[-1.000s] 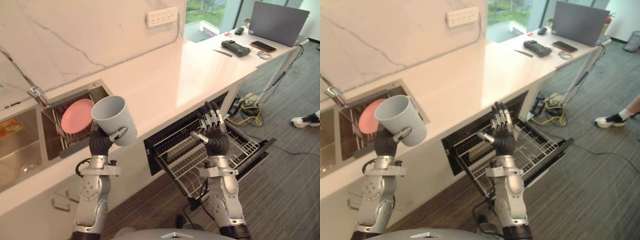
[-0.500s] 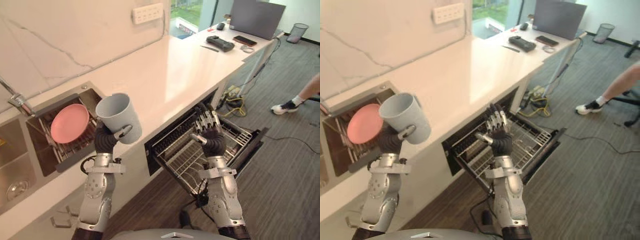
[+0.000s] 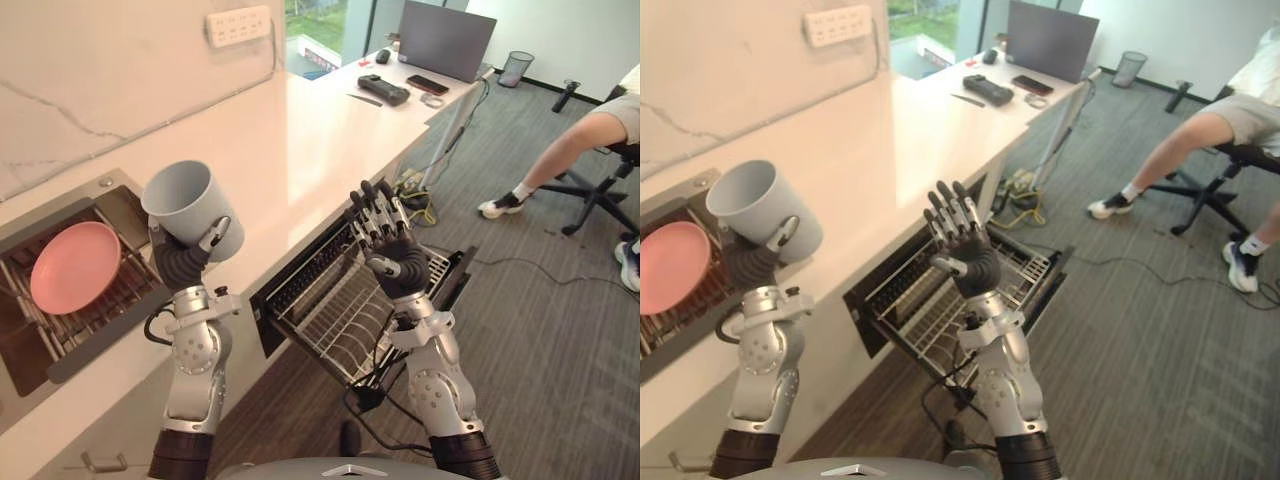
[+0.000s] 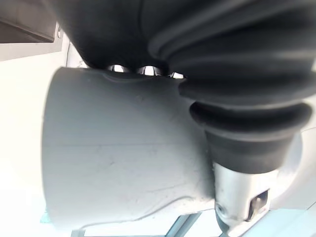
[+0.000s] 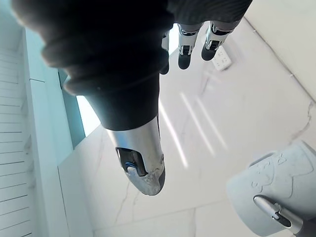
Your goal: Walk over to the sink, pick up the cup, carry it to the dishwasher, place the cup inside the dishwasher, then close the dishwasher door
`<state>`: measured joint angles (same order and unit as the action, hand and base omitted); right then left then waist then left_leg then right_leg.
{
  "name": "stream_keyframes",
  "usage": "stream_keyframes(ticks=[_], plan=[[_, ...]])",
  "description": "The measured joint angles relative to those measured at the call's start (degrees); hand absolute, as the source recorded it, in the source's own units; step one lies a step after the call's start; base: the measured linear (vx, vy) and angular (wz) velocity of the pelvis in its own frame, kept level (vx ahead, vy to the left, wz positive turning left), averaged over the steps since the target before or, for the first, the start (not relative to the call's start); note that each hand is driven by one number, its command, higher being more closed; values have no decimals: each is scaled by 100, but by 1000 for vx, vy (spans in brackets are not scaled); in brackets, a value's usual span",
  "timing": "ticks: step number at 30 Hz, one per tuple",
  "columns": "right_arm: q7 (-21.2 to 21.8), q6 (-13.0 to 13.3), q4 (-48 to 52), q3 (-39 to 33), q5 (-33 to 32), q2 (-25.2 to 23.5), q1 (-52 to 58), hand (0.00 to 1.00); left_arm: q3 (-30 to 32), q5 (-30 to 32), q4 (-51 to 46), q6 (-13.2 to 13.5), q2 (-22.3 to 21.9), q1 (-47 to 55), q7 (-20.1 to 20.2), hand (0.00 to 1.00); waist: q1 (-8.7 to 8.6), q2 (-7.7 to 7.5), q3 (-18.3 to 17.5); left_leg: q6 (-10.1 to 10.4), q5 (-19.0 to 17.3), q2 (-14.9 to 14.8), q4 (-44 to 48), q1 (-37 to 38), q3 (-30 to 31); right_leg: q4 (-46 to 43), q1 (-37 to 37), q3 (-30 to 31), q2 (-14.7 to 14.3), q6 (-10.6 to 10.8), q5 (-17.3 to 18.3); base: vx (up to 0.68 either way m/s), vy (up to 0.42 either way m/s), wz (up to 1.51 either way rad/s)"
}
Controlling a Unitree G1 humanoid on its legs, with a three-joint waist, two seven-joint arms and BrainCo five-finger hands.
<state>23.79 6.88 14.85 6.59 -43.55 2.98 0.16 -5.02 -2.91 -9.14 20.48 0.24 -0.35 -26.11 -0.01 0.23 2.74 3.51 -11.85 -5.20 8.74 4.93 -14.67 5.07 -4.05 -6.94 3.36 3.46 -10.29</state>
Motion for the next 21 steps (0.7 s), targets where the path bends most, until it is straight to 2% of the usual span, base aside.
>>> stream_keyframes(ticks=[5,6,14,17,20,21], plan=[[-36,-288,1,10,5,3,-104,0,-48,508,349,-4,-31,-278,-256,100,3,-24,-15,-14,-13,-2,14,5,-175,4,-80,-1,-17,-59,-67,-34,-5,-17],[-153,-561,-248,173,5,242,-277,0,-245,665,756,-16,-32,-416,-603,100,7,4,-264,79,49,-98,9,14,-273,4,-150,-49,-77,-249,-31,0,0,0],[-213,-558,-295,179,5,254,-286,0,-231,852,805,-59,-22,-417,-605,100,35,3,-263,85,52,-91,10,108,-254,-37,-30,-161,-72,-193,-157,-3,5,0],[-472,-564,-545,217,13,259,-407,0,-225,1087,992,-166,-11,-471,-632,100,78,-16,-256,6,4,-13,124,153,-231,3,68,-162,-29,-155,-194,-84,54,-1],[-815,-611,-548,239,129,216,-548,0,-211,1455,1009,-357,56,-472,-813,100,134,-22,-227,-68,-87,73,227,13,-209,1,-6,-181,61,-117,63,-172,65,-3],[-910,-614,-547,239,129,218,-594,0,-210,1597,1011,-434,54,-472,-889,100,164,59,-202,-104,-72,18,182,-47,-132,3,0,-280,41,-55,298,-102,22,7]])
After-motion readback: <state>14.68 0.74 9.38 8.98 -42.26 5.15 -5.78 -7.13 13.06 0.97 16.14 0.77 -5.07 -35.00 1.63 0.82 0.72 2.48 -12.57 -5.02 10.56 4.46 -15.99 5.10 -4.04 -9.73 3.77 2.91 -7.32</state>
